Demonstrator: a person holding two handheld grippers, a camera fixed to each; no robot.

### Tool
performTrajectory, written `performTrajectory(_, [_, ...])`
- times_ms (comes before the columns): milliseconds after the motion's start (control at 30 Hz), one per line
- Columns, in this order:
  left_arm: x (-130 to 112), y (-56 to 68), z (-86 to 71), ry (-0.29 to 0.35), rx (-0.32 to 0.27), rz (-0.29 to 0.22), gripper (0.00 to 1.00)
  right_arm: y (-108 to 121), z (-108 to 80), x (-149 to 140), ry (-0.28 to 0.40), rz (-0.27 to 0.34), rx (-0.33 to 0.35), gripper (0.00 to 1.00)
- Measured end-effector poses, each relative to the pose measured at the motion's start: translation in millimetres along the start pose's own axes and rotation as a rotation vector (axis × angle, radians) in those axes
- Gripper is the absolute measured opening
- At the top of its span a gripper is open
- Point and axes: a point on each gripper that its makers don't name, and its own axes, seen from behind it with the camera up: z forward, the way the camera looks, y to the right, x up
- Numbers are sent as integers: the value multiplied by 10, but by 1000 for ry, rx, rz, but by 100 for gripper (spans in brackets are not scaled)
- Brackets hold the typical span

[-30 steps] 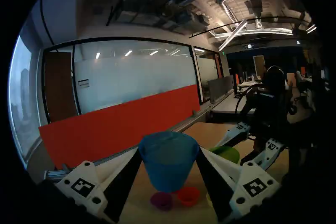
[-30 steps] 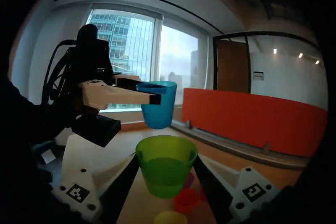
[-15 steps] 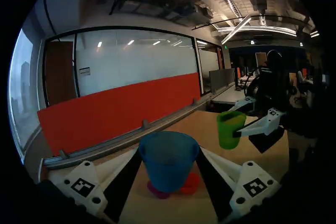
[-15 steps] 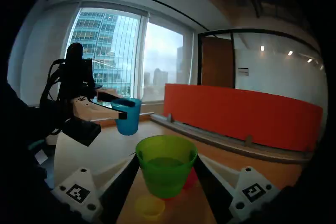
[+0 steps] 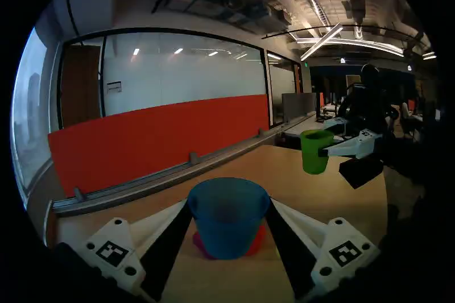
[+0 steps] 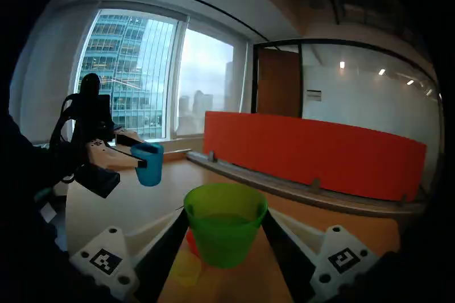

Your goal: Pour water

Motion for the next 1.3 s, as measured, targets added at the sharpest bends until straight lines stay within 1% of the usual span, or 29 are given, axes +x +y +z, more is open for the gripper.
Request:
performTrajectory(200, [-105,44,31,-25,-8,12,87,75,-46,-27,-9,2,-13,90])
performTrajectory(400, [-217,100,62,-51,-13,43,87,120,-71,-101,-30,-12,-20,90])
performTrajectory(567, [-386,144,89,-95,-26,40,87,183,-87,-219,-62,-4,-23,90])
performTrajectory(800, [-634,159,140,-168,-33,44,88,196,-106,-494,-145,-7,-5,90])
performTrajectory(1067, [-929,200,193,-257,-58,40,88,198,-76,-793,-243,-20,20,90])
performTrajectory(1300, [-1218,237,233,-346,-82,49,88,201,-41,-1026,-318,-28,38,90])
